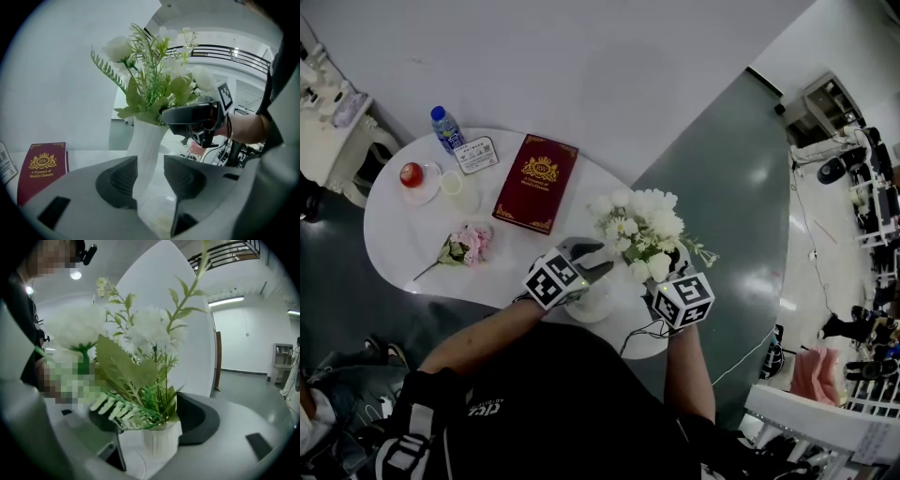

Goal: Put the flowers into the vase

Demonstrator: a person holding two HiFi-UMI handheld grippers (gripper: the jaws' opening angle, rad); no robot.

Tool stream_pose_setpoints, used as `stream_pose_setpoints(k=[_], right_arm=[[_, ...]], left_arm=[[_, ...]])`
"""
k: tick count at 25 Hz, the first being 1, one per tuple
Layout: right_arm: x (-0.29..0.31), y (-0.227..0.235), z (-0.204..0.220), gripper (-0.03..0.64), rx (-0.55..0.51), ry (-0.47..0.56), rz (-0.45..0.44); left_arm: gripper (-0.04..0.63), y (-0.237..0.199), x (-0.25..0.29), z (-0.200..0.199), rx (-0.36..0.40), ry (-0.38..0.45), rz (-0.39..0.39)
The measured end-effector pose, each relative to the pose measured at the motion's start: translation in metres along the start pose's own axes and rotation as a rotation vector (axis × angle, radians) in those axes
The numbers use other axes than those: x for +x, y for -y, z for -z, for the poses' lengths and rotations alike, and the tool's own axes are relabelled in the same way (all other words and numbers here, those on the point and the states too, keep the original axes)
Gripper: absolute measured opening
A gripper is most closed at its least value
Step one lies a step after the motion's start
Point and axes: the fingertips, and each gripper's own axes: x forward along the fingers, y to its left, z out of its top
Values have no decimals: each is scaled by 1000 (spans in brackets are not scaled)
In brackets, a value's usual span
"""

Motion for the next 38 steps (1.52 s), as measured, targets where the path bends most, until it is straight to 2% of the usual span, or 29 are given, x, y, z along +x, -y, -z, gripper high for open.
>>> stream_pose_setpoints(k=[4,10,14,18,24,38], right_arm=[[-1,2,-1,311,54,17,7],[-8,8,-9,313,245,94,-7],[-10,10,-9,313,266,104,20],[-9,7,-7,313,251,101,30],[-8,1,-2,319,153,55,45],[-16,1,3,351,22,-12,86]], left_arm=[[166,0,1,6,1,-11,-6],[166,2,0,5,-6,-13,-3],[166,1,0,8,-10,-17,-9],[166,2,0,7,-16,-19,-6],[166,3,2,10,-17,-24,-9],[166,5,4,8,-31,-19,-11]])
